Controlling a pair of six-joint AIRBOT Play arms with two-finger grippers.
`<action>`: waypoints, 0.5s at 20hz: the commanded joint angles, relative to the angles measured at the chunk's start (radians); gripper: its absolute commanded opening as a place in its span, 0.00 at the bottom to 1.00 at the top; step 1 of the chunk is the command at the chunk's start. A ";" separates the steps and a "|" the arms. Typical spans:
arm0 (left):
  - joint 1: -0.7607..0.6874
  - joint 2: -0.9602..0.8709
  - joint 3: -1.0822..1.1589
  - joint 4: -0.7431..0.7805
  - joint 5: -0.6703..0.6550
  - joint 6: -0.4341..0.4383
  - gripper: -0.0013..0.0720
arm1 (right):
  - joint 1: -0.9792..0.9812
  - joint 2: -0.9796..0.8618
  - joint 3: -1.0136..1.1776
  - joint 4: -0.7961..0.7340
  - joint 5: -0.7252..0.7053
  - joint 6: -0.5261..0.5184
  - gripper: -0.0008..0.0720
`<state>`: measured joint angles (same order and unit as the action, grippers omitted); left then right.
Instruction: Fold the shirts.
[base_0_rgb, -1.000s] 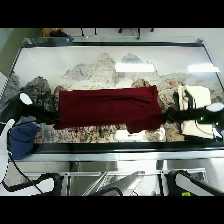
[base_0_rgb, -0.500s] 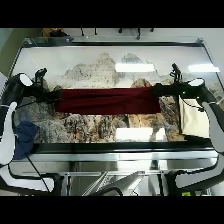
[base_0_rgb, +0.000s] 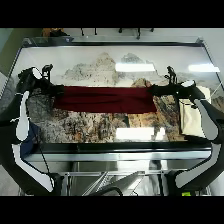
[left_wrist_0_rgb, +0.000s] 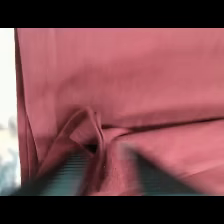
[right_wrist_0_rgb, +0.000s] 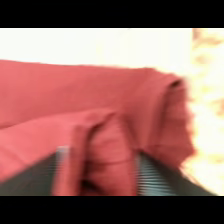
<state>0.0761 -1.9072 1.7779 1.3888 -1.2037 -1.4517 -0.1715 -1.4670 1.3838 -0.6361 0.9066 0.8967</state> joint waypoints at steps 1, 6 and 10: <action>-0.001 -0.025 0.142 0.000 -0.050 -0.014 0.94 | -0.064 0.005 0.039 -0.077 0.022 0.077 0.99; -0.017 -0.025 0.267 -0.004 -0.155 -0.035 0.94 | -0.075 -0.061 0.039 -0.075 0.134 0.085 0.99; -0.073 -0.021 0.269 -0.006 -0.209 -0.035 0.90 | -0.022 -0.117 0.039 -0.016 0.163 0.065 0.99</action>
<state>0.0357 -1.9293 2.0285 1.3853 -1.3621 -1.4822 -0.2199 -1.5463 1.4231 -0.6762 1.0256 0.9676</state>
